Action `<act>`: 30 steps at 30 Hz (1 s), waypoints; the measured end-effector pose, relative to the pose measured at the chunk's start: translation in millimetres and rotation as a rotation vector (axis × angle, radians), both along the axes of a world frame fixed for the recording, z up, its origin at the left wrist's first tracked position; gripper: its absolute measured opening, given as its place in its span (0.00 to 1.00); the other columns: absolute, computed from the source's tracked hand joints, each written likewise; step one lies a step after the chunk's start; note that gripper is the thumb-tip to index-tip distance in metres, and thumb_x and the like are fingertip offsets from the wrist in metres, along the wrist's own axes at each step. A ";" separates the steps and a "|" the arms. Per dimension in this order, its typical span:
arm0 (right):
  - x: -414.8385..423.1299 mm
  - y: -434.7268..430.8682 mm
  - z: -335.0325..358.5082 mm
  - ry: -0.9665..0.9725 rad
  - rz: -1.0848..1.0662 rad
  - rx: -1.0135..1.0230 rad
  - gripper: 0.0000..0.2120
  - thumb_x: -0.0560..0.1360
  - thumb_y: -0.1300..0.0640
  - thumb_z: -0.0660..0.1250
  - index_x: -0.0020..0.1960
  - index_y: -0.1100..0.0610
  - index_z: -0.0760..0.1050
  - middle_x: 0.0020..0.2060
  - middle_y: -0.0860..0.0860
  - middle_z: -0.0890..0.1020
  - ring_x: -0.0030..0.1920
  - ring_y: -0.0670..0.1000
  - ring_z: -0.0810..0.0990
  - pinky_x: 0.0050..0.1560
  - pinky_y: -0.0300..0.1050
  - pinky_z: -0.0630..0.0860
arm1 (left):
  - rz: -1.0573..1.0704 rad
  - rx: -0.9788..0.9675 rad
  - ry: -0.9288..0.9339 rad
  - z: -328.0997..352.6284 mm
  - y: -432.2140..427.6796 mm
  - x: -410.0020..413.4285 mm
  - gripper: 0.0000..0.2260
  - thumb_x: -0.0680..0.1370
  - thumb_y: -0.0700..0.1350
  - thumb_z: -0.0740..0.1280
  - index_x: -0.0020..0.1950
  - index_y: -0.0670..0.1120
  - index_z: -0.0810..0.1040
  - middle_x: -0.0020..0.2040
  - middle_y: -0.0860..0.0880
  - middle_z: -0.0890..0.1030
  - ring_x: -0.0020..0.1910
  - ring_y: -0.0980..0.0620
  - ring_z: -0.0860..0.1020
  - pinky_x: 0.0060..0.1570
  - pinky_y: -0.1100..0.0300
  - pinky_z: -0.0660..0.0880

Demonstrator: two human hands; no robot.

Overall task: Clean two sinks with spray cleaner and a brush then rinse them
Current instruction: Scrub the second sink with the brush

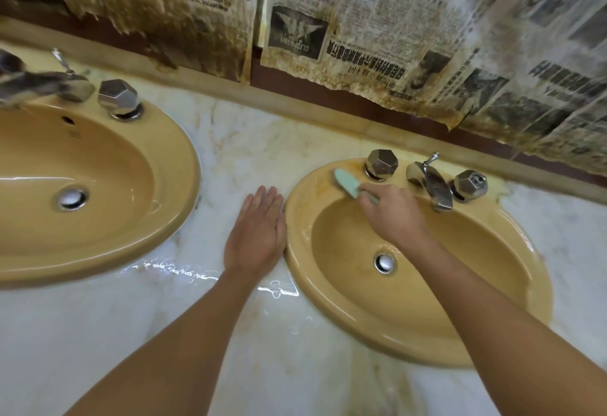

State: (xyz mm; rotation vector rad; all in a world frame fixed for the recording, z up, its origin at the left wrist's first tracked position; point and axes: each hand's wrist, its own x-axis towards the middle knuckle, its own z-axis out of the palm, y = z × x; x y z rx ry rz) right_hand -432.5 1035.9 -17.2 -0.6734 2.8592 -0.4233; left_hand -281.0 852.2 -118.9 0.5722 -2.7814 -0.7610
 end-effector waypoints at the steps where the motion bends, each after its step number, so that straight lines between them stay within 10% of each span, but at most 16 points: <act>1: 3.2 -4.7 2.6 -0.081 0.112 0.000 0.13 0.77 0.48 0.62 0.58 0.42 0.82 0.35 0.52 0.82 0.33 0.53 0.78 0.34 0.48 0.75 | 0.000 0.000 0.000 -0.3 -0.2 -0.3 0.30 0.82 0.52 0.42 0.77 0.42 0.70 0.78 0.46 0.67 0.80 0.48 0.59 0.80 0.53 0.48; 11: -3.1 -26.6 17.7 -0.308 0.433 0.097 0.10 0.77 0.48 0.67 0.56 0.42 0.84 0.36 0.38 0.83 0.38 0.47 0.78 0.40 0.42 0.74 | 0.073 -0.048 -0.031 -6.2 -3.8 -1.0 0.32 0.77 0.45 0.41 0.79 0.38 0.61 0.80 0.41 0.61 0.81 0.45 0.55 0.80 0.50 0.47; 16: -14.2 -56.3 26.0 0.039 0.226 0.188 0.12 0.76 0.52 0.62 0.50 0.45 0.84 0.44 0.52 0.83 0.43 0.56 0.79 0.43 0.50 0.80 | 0.162 0.122 0.030 10.4 4.6 3.7 0.30 0.80 0.36 0.51 0.83 0.42 0.50 0.82 0.43 0.56 0.82 0.47 0.51 0.80 0.55 0.46; 27: -3.8 -94.2 29.1 -0.209 0.479 0.275 0.11 0.73 0.49 0.64 0.48 0.47 0.86 0.47 0.48 0.85 0.48 0.53 0.81 0.47 0.49 0.79 | 0.319 0.272 0.065 3.2 4.6 2.1 0.35 0.79 0.34 0.50 0.83 0.52 0.43 0.83 0.49 0.55 0.82 0.48 0.50 0.78 0.53 0.56; 30: -27.8 -82.0 27.9 -0.167 0.248 0.224 0.12 0.73 0.52 0.62 0.46 0.48 0.85 0.46 0.50 0.85 0.45 0.55 0.80 0.42 0.48 0.79 | 0.292 0.213 0.058 -7.5 0.2 -0.7 0.33 0.78 0.36 0.48 0.83 0.49 0.45 0.82 0.48 0.57 0.82 0.48 0.52 0.79 0.56 0.53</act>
